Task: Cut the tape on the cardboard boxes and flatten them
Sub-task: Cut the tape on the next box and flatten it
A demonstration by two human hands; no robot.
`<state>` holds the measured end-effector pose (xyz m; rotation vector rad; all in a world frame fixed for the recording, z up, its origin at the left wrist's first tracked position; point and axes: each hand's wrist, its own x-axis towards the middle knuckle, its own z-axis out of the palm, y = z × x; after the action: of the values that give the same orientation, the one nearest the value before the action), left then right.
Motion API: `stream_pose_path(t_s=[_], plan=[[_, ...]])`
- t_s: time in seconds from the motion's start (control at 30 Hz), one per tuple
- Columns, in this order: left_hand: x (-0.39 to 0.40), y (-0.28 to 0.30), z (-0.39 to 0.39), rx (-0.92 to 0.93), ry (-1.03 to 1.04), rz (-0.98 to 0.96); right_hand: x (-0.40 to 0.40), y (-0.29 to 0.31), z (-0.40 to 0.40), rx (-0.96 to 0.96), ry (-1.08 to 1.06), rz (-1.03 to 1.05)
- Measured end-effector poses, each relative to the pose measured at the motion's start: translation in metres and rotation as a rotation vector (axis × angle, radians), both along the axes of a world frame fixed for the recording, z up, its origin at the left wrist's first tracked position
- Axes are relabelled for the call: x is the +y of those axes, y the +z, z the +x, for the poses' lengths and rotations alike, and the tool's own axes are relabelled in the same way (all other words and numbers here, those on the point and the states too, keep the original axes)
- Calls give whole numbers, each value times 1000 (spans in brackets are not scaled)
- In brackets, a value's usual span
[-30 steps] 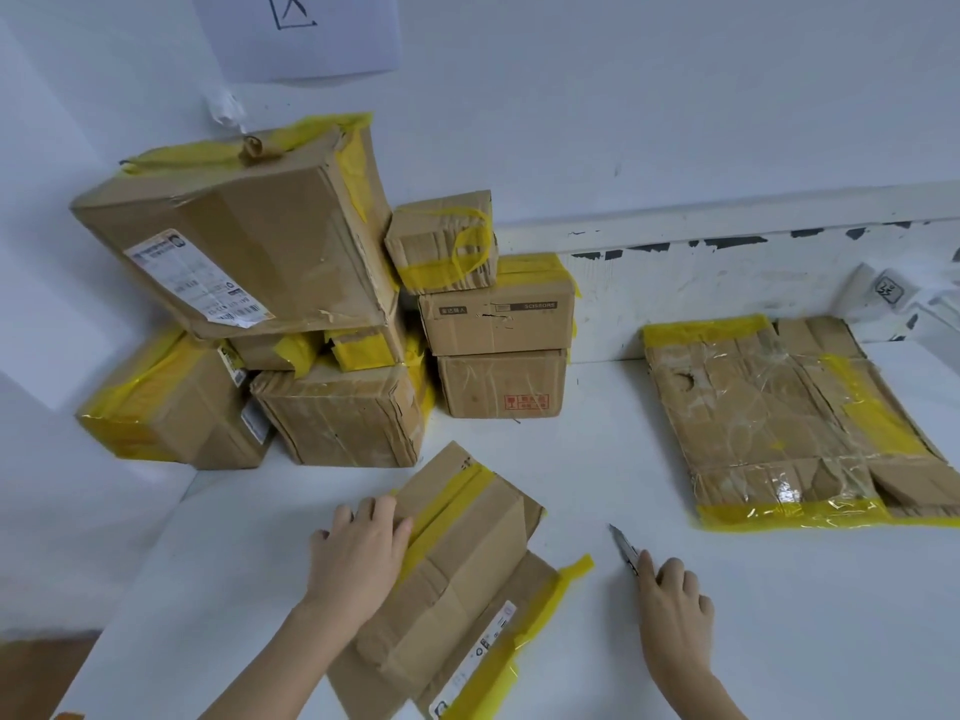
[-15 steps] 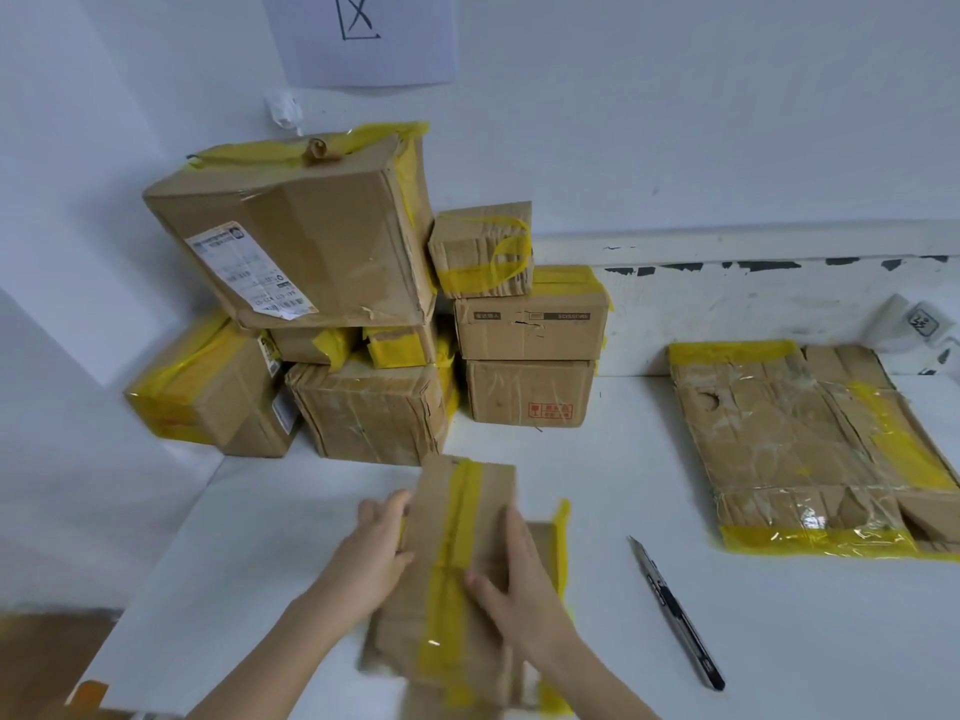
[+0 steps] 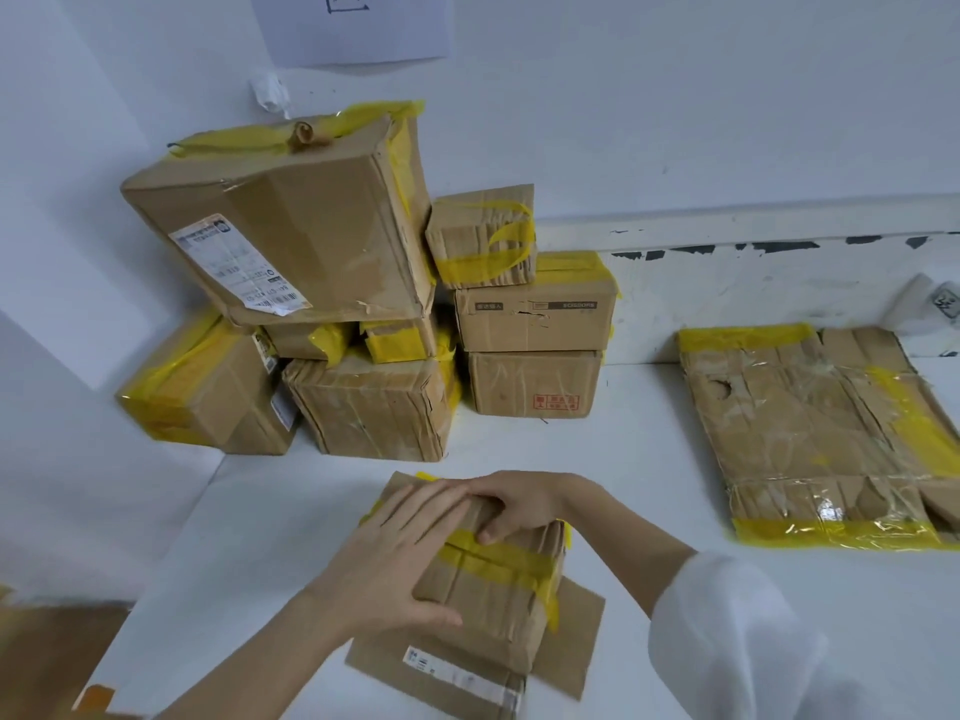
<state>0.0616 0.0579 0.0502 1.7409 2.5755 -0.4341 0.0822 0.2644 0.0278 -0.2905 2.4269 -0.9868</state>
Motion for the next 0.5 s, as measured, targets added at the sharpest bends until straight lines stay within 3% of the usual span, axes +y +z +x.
stream_pose_path(t_s=[0.1,0.2,0.27,0.37,0.5], plan=[[7,-2,-9,-49,-7,-118,13,-3,11,78,-250,-21],[12,-17,-13,-236,42,-95,50,-23,50,233,-792,-100],[18,-32,-7,-272,168,-21,72,-48,89,220,-1043,106],[39,-38,16,-229,352,46,76,-84,139,35,-1098,313],[55,-37,31,-123,394,99,64,-110,167,-86,-1056,432]])
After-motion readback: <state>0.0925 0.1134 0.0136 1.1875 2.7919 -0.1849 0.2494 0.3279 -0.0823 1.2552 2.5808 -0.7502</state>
